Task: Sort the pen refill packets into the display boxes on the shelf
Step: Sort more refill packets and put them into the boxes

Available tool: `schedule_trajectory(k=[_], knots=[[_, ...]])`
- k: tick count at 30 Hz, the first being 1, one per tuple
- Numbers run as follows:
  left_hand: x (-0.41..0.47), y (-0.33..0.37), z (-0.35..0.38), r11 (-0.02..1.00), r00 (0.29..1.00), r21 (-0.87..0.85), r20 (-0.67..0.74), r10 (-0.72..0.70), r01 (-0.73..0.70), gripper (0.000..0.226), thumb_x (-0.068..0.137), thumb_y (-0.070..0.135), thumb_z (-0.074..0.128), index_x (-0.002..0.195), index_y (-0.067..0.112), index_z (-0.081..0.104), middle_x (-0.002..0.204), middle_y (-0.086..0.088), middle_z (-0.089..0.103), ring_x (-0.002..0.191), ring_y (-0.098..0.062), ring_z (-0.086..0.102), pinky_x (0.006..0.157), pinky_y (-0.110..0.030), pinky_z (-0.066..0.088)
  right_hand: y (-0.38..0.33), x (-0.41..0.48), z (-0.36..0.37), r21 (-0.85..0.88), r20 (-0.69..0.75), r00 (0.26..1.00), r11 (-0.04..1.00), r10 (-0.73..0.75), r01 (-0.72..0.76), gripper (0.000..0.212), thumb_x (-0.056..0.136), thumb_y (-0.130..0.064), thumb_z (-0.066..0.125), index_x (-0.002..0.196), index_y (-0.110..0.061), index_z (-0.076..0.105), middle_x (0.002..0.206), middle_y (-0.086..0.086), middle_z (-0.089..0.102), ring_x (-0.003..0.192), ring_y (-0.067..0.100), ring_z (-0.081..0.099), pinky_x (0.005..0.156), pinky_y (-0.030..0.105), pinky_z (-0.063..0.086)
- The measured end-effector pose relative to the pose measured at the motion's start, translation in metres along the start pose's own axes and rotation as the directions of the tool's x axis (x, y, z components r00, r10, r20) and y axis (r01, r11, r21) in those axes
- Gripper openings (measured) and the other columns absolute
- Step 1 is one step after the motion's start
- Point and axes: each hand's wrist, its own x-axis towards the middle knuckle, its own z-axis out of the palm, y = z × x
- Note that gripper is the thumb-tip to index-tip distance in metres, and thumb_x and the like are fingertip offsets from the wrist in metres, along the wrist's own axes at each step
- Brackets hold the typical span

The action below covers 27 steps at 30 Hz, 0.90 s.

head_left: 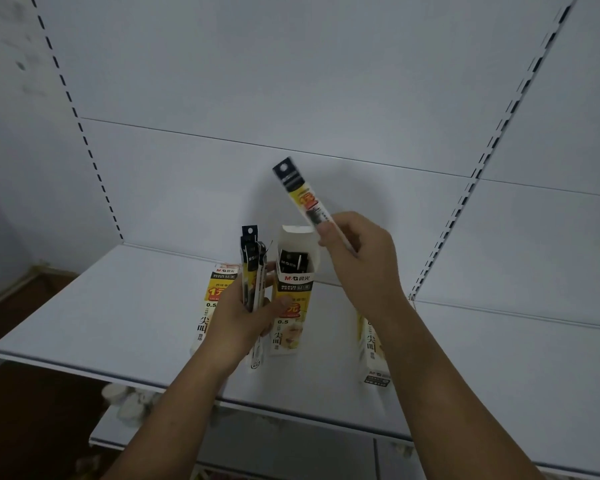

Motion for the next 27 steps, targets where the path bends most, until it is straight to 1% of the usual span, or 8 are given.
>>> schedule_trajectory(k=[3, 4, 8, 14, 18, 21, 24, 27], knots=[[0.0, -0.001, -0.001, 1.0, 1.0, 0.014, 0.006, -0.006, 0.006, 0.045, 0.092, 0.02, 0.076, 0.135, 0.027, 0.066, 0.103, -0.013, 0.078, 0.063, -0.02, 0.057, 0.058, -0.033, 0.049, -0.008, 0.0, 0.001, 0.172, -0.052, 0.996, 0.983, 0.073, -0.063, 0.01, 0.107, -0.023, 0.058, 0.112, -0.017, 0.064, 0.085, -0.003, 0.077, 0.062, 0.04, 0.053, 0.054, 0.044, 0.045], [0.0, -0.001, -0.002, 1.0, 1.0, 0.016, 0.006, -0.008, 0.008, 0.045, 0.092, 0.02, 0.077, 0.135, 0.027, 0.066, 0.103, -0.013, 0.078, 0.062, -0.02, 0.057, 0.059, -0.033, 0.049, -0.012, 0.001, 0.0, 0.213, -0.054, 0.995, 0.974, 0.089, -0.075, 0.012, 0.107, -0.023, 0.056, 0.115, -0.017, 0.063, 0.089, -0.004, 0.078, 0.061, 0.04, 0.053, 0.054, 0.045, 0.045], [0.0, 0.001, 0.0, 0.999, 1.0, 0.036, -0.007, -0.002, 0.003, 0.042, 0.093, 0.016, 0.075, 0.134, 0.025, 0.066, 0.1, -0.009, 0.079, 0.06, -0.015, 0.059, 0.058, -0.033, 0.05, -0.023, 0.004, -0.002, 0.314, -0.052, 0.992, 0.945, 0.116, -0.094, 0.025, 0.109, -0.022, 0.052, 0.132, -0.019, 0.059, 0.102, -0.006, 0.079, 0.066, 0.003, 0.058, 0.056, 0.02, 0.046], [-0.003, 0.004, 0.002, 0.998, 1.0, 0.062, -0.013, 0.005, -0.004, 0.044, 0.094, 0.015, 0.075, 0.135, 0.024, 0.065, 0.11, -0.003, 0.079, 0.067, -0.004, 0.069, 0.06, -0.021, 0.053, -0.024, 0.003, 0.003, 0.404, -0.076, 0.982, 0.905, 0.174, -0.13, 0.026, 0.109, -0.02, 0.053, 0.134, -0.017, 0.061, 0.108, -0.004, 0.077, 0.07, 0.014, 0.06, 0.056, 0.024, 0.05], [-0.003, 0.005, 0.002, 0.998, 1.0, 0.062, -0.019, 0.004, -0.003, 0.042, 0.094, 0.015, 0.075, 0.133, 0.026, 0.066, 0.11, 0.0, 0.08, 0.068, -0.004, 0.069, 0.06, -0.02, 0.053, -0.026, 0.001, 0.006, 0.518, -0.085, 0.969, 0.841, 0.233, -0.156, 0.019, 0.107, -0.012, 0.055, 0.125, -0.015, 0.061, 0.11, -0.003, 0.079, 0.077, 0.019, 0.074, 0.069, 0.027, 0.059], [-0.004, 0.006, 0.002, 0.999, 1.0, 0.052, -0.026, -0.004, 0.005, 0.04, 0.094, 0.015, 0.075, 0.131, 0.027, 0.066, 0.11, 0.002, 0.08, 0.069, -0.006, 0.07, 0.06, -0.021, 0.053, -0.027, -0.001, 0.009, 0.527, -0.107, 0.965, 0.837, 0.239, -0.149, 0.016, 0.106, -0.01, 0.055, 0.122, -0.012, 0.059, 0.111, 0.001, 0.079, 0.084, 0.023, 0.078, 0.066, 0.023, 0.058], [-0.003, 0.005, 0.002, 0.998, 1.0, 0.057, -0.018, -0.005, 0.006, 0.043, 0.094, 0.015, 0.075, 0.134, 0.027, 0.065, 0.113, 0.001, 0.079, 0.07, -0.005, 0.07, 0.06, -0.024, 0.053, -0.03, -0.002, 0.012, 0.544, -0.15, 0.967, 0.834, 0.204, -0.092, 0.013, 0.105, -0.007, 0.056, 0.118, -0.011, 0.057, 0.111, 0.004, 0.078, 0.089, 0.027, 0.078, 0.073, 0.035, 0.063], [-0.004, 0.006, 0.003, 0.998, 1.0, 0.058, -0.017, 0.002, -0.001, 0.044, 0.094, 0.014, 0.075, 0.135, 0.028, 0.064, 0.112, 0.0, 0.079, 0.068, -0.003, 0.068, 0.06, -0.023, 0.052, -0.028, -0.001, 0.013, 0.441, -0.205, 0.966, 0.896, 0.156, -0.051, 0.012, 0.103, -0.007, 0.061, 0.114, -0.011, 0.058, 0.106, 0.004, 0.077, 0.092, 0.022, 0.077, 0.078, 0.033, 0.063]])
